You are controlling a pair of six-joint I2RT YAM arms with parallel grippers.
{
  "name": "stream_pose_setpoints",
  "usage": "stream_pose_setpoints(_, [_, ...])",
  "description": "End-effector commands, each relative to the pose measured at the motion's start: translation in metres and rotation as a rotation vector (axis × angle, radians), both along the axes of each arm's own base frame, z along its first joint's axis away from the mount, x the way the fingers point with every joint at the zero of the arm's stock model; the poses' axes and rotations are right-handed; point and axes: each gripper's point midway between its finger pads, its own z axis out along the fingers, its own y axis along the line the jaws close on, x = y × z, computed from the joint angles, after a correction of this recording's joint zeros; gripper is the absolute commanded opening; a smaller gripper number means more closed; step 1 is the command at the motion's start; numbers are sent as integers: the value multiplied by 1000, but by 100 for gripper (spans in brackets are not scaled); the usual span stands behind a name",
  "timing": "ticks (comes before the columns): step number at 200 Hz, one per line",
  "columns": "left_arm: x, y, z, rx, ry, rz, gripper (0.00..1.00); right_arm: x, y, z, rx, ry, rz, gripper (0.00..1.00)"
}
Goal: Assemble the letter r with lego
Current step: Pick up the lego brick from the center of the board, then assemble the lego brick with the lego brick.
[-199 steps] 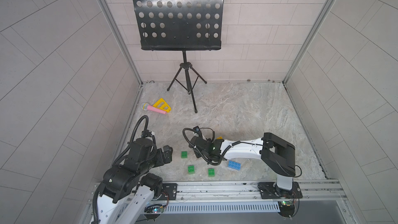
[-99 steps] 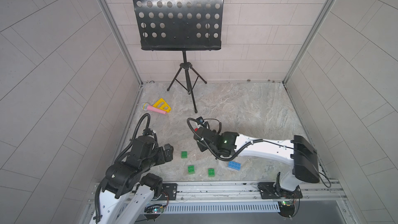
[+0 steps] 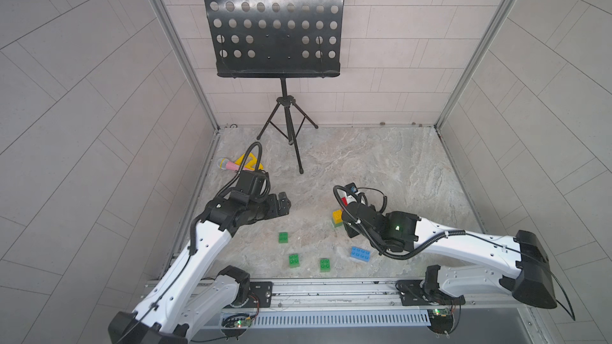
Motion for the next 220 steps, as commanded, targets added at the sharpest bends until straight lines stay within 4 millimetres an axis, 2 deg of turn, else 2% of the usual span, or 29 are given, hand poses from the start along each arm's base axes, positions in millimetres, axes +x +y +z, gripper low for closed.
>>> stream_pose_setpoints(1, [16, -33, 10, -37, -60, -130, 98, -1, -1, 0, 61, 8, -45, 0])
stream_pose_setpoints(20, [21, -53, 0, -42, -47, -201, 97, -2, 2, -9, 63, 30, -42, 0])
stream_pose_setpoints(77, [33, -87, -17, -141, -6, -281, 89, -2, 19, -23, 64, 86, -10, 0])
stream_pose_setpoints(127, [42, -106, -13, -211, 27, -303, 82, 1, 25, -30, 48, 123, -1, 0])
stream_pose_setpoints(176, [44, -128, -6, -223, 24, -352, 80, 1, 26, -36, 31, 150, 0, 0])
stream_pose_setpoints(220, [41, -144, -11, -233, 58, -389, 73, 2, 26, -41, 5, 172, -6, 0])
